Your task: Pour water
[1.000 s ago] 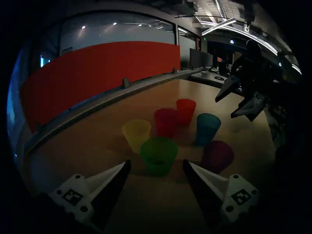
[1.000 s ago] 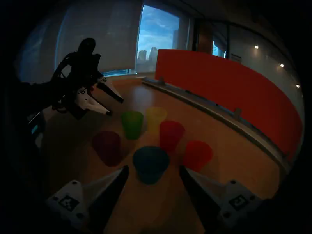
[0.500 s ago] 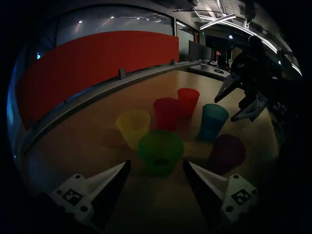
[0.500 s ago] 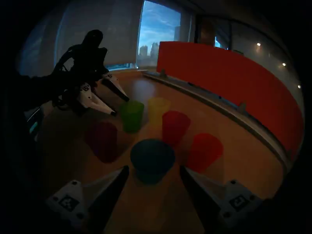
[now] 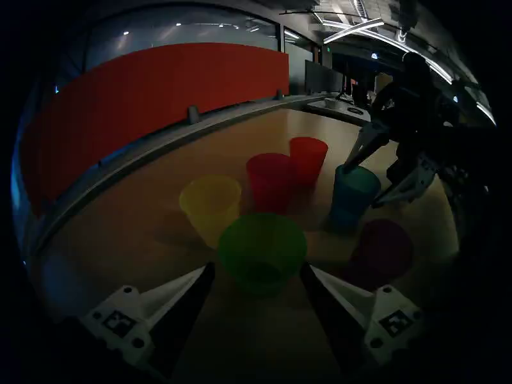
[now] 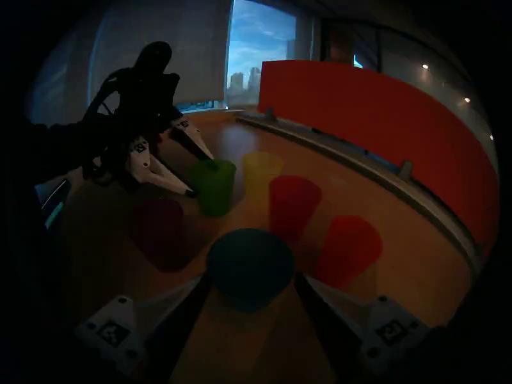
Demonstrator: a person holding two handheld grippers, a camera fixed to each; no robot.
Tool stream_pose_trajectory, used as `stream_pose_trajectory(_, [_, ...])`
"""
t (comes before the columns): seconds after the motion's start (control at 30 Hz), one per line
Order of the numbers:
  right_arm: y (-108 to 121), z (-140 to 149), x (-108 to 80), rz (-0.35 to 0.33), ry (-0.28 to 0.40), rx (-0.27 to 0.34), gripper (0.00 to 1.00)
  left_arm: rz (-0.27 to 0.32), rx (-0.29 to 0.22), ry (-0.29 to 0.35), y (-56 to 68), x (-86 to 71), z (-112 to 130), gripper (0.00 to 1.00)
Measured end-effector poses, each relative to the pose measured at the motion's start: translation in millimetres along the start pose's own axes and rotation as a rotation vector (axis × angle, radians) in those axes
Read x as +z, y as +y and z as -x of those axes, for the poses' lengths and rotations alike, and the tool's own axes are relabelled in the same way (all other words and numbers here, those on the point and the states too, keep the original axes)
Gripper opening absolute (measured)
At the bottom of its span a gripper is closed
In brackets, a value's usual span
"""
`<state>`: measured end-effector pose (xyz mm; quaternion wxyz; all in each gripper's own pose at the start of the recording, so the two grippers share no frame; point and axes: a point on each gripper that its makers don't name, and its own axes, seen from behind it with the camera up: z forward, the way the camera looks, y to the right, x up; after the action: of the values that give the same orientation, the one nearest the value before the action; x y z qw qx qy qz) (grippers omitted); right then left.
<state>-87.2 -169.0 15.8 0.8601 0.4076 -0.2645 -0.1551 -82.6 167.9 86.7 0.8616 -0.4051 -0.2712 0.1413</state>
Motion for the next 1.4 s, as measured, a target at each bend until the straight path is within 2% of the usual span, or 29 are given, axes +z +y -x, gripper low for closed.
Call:
stream_pose_trajectory(0.47, [0,0,14.8,-0.013,-0.006,0.010,0.95,0.025,-0.016,0.003,1.9,16.4,-11,0.99])
stream_pose_trajectory(0.57, [0,0,15.6,-0.016,-0.006,0.009,0.95,0.024,-0.018,0.001,1.9,17.2,-11,0.97])
stream_pose_trajectory(0.63, [-1,0,15.8,-0.018,-0.005,0.008,0.95,0.020,-0.016,0.001,1.2,17.5,-11,0.87])
stream_pose_trajectory(0.97, [0,-2,15.5,-0.019,-0.001,0.009,0.94,0.021,0.008,-0.005,3.6,17.1,-10,0.86])
stream_pose_trajectory(1.4, [-5,-3,15.9,-0.037,0.009,0.034,0.92,0.021,0.003,0.003,3.6,16.0,-11,0.86])
